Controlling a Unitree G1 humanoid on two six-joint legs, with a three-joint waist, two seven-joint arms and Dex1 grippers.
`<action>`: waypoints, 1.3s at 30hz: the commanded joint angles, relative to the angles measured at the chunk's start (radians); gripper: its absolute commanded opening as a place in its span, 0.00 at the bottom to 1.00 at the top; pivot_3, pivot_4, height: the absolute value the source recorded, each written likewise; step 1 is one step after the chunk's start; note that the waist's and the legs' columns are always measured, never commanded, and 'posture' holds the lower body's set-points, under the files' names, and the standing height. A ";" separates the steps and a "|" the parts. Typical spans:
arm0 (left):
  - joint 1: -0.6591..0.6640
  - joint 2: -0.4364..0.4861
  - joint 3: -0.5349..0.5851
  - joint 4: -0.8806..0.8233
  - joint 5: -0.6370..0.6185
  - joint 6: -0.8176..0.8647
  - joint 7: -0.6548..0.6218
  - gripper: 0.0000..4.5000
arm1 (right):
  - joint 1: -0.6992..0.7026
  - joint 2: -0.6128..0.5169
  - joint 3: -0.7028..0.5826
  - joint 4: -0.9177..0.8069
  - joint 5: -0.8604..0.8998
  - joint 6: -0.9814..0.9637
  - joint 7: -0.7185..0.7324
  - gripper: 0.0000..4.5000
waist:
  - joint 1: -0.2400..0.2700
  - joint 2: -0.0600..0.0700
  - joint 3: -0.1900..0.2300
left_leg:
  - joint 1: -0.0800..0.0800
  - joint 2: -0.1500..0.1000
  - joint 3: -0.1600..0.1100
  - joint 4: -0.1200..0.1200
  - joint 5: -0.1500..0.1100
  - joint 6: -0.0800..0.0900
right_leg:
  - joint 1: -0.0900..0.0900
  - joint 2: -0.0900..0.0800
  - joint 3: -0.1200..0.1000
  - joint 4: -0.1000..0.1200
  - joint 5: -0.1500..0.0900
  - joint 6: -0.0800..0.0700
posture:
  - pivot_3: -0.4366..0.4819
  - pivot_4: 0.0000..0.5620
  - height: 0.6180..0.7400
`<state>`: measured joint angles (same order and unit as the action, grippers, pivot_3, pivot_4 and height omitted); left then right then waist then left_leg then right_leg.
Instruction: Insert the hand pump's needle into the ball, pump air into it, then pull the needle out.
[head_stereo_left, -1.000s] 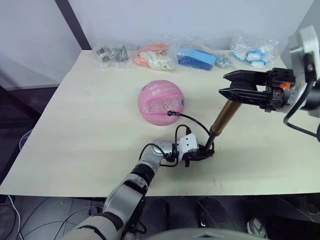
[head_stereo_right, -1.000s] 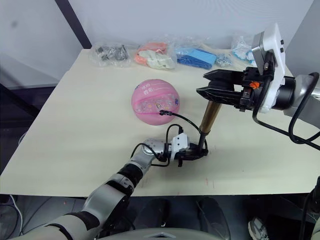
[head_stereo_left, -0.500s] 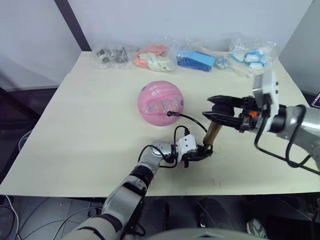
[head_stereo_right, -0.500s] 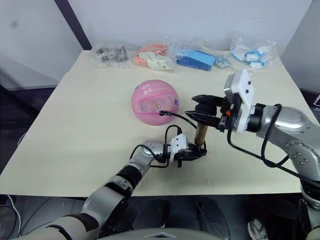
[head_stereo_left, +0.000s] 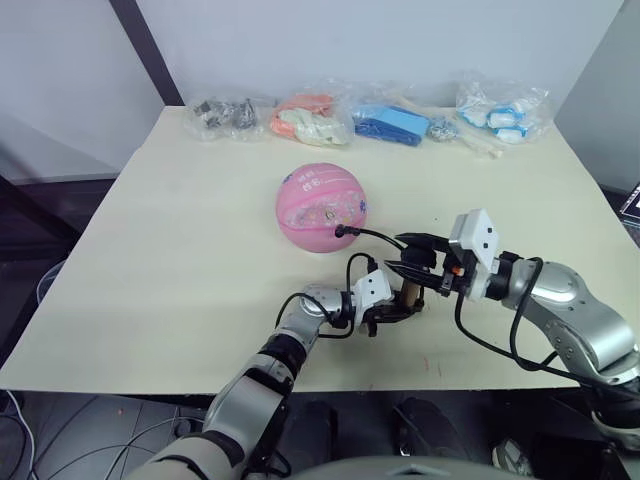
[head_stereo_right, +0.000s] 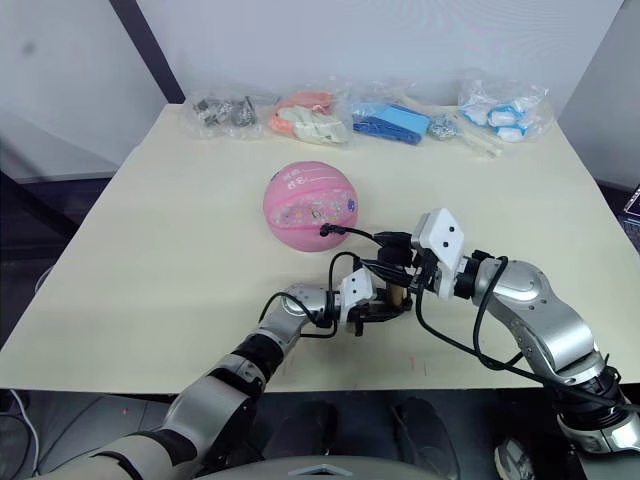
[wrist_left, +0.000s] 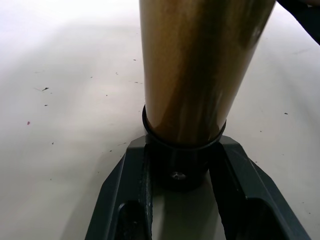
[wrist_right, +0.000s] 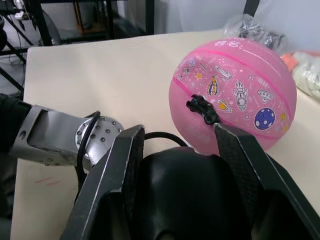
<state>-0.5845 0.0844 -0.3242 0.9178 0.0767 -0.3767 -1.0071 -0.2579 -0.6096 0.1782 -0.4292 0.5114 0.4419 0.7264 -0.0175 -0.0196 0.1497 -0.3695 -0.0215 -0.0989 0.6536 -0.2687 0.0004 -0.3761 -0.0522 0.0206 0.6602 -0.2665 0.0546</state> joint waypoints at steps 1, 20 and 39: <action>0.007 -0.008 -0.012 0.037 0.020 0.032 0.001 0.25 | -0.027 -0.027 -0.054 -0.004 0.055 0.079 0.035 0.39 | 0.001 0.000 0.000 | 0.000 0.000 0.000 0.000 0.000 0.000 | 0.000 0.000 0.000 0.000 0.000 0.000 | 0.48 0.27 0.99; -0.016 -0.056 -0.024 0.088 0.034 0.005 0.003 0.25 | -0.432 -0.329 -0.473 -0.022 0.626 0.474 0.052 0.39 | 0.030 0.008 0.007 | -0.014 -0.003 -0.003 0.001 0.000 0.000 | -0.009 -0.005 -0.004 -0.003 0.001 -0.001 | 0.48 0.27 0.99; 0.007 -0.044 -0.027 0.064 0.037 0.003 0.003 0.25 | -0.174 -0.239 -0.235 -0.073 0.308 0.269 0.070 0.39 | 0.013 0.008 0.007 | -0.018 -0.003 0.000 0.005 0.000 0.000 | -0.015 -0.003 -0.002 0.002 0.001 -0.001 | 0.48 0.27 0.99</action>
<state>-0.6124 0.0333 -0.3294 0.9546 0.0896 -0.3925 -0.9869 -0.4696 -0.8530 -0.1178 -0.5046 0.9022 0.7297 0.7917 -0.0046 -0.0113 0.1564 -0.3834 -0.0241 -0.0991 0.6587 -0.2686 0.0007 -0.3872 -0.0551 0.0187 0.6619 -0.2658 0.0538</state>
